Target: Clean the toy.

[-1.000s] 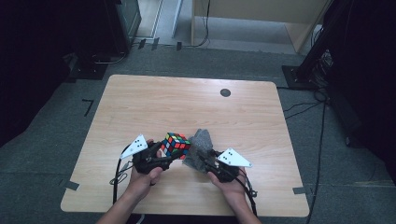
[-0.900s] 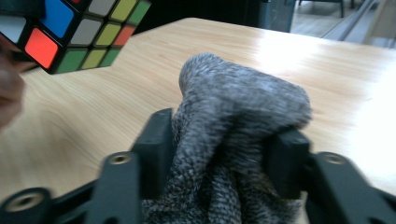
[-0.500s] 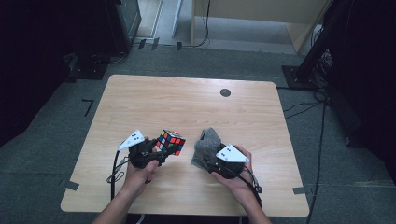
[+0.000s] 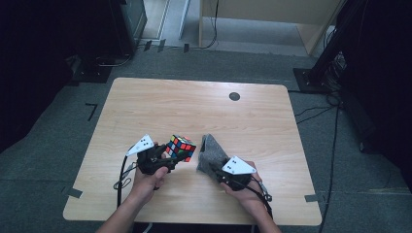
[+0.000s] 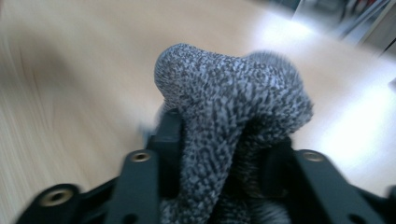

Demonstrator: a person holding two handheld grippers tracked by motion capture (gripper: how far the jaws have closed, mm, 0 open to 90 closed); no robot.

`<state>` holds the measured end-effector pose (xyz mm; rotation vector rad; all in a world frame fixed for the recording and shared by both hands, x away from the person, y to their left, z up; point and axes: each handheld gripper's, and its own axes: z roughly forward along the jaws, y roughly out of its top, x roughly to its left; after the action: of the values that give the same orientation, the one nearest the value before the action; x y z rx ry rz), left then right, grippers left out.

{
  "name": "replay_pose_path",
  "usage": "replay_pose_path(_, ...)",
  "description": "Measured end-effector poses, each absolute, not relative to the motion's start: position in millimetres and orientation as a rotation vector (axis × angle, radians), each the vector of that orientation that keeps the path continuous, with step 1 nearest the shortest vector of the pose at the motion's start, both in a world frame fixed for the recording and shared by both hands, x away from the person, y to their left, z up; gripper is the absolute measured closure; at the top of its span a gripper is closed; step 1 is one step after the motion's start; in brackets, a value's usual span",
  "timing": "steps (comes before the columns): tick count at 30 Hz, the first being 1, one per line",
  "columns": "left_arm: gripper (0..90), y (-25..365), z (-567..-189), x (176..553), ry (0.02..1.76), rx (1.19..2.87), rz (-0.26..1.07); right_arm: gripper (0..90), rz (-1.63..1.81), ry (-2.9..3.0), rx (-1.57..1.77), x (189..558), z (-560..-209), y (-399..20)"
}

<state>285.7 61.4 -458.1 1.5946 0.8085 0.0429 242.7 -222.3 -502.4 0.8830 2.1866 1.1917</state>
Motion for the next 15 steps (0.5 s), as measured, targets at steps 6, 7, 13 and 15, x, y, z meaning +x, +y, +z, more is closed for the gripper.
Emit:
replay_pose_path(6,34.0,53,-457,290,0.791,1.597,0.029,21.3,1.202,2.096,0.961,238,-501,-232)
replay_pose_path(7,34.0,52,-457,292,0.791,1.596,0.027,18.8,1.211,2.065,0.977,237,-497,-235)
replay_pose_path(13,34.0,37,-456,296,0.772,1.613,-0.004,13.6,1.234,1.941,0.985,223,-483,-256)
replay_pose_path(15,33.9,30,-455,295,0.763,1.637,-0.015,14.4,1.294,1.919,0.918,215,-477,-253)
